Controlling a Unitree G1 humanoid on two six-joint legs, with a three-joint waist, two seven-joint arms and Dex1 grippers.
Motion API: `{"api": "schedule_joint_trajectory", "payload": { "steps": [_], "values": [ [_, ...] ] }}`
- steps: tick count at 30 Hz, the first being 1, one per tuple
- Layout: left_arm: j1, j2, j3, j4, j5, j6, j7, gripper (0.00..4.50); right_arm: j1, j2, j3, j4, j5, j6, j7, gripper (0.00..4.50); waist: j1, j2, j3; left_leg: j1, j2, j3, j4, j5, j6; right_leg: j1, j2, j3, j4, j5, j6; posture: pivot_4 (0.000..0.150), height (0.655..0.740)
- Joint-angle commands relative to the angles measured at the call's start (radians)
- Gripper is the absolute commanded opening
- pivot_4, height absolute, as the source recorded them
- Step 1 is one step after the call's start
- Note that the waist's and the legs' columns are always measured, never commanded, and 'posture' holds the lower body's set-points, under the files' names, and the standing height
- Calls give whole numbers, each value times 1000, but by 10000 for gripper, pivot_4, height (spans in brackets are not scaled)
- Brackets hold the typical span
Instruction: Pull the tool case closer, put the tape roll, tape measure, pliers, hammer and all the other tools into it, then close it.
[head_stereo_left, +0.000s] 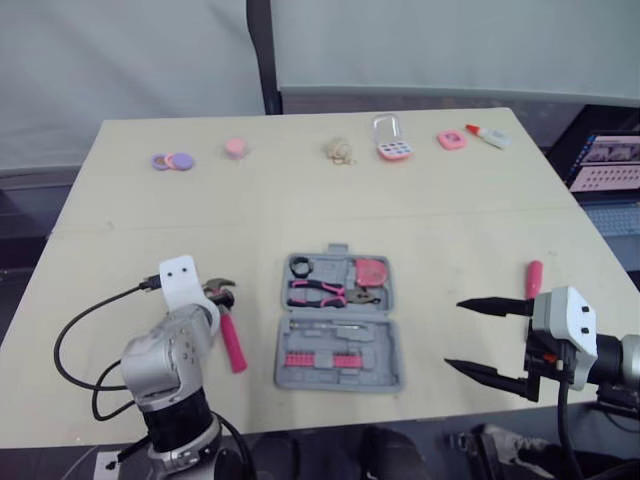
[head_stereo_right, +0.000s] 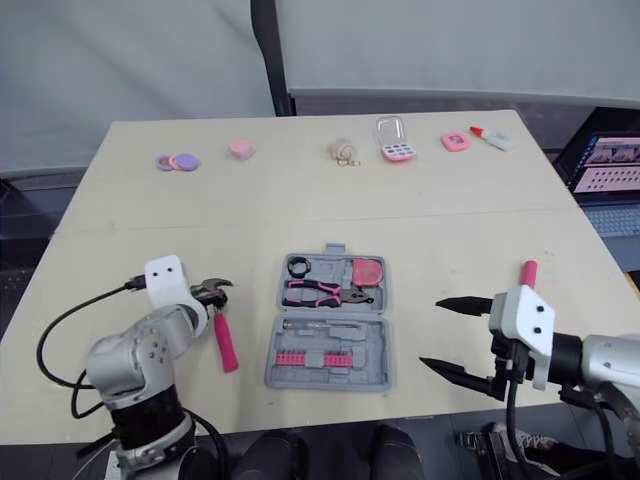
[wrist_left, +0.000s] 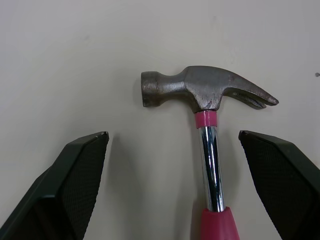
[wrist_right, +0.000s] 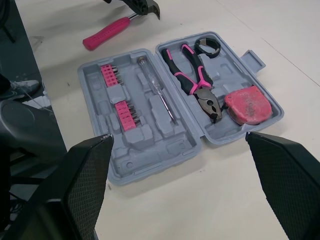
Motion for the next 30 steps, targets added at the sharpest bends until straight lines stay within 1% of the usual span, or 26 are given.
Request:
{"api": "schedule_joint_trajectory", "payload": {
  "steps": [1,8,15,22,25,27,28,29,30],
  "values": [
    [-4,-34,-21,13,10,-38,-14,44911,-5,-9,-42,-23,12,0,-3,45000,0,0,0,0,0,0,0,0,0,0,0,0,0,0,0,1500,7400],
    [-11,-53,-43,60,12,-79,-25,44911,14,-5,-64,-38,12,11,-6,45000,4,-1,0,0,0,0,0,0,0,0,0,0,0,0,0,1500,7400],
    [-28,-43,-47,110,10,-122,-31,44911,28,-1,-80,-52,13,21,-11,45000,7,0,0,0,0,0,0,1,-2,0,0,0,1,0,1,1500,7400],
    [-28,-57,-48,124,4,-132,-29,44911,31,-3,-88,-49,13,22,-10,45000,10,0,0,0,0,0,0,1,-2,0,0,0,1,0,1,1500,7400],
    [-21,-82,-35,115,4,-124,-15,36795,29,-5,-88,-45,10,20,-8,45000,13,0,0,0,0,0,0,1,-2,0,0,0,0,0,1,1500,7400],
    [-17,-92,-32,110,3,-121,-11,27001,25,-6,-86,-43,10,20,-8,45000,17,0,0,0,0,0,0,1,-2,0,0,0,0,0,1,1500,7400],
    [-15,-95,-31,109,3,-122,-9,21075,23,-7,-85,-41,9,20,-8,45000,19,0,0,0,0,0,0,1,-2,0,0,0,0,0,1,1500,7400],
    [-15,-97,-30,109,2,-122,-8,17198,21,-7,-83,-40,9,20,-9,45000,21,0,0,0,-1,0,0,1,-2,0,0,0,0,1,1,1500,7400],
    [-15,-97,-30,110,2,-123,-7,11795,20,-7,-82,-39,9,20,-8,45000,21,0,0,0,-1,0,0,1,-2,0,0,0,0,1,1,1500,7400]
  ]
}}
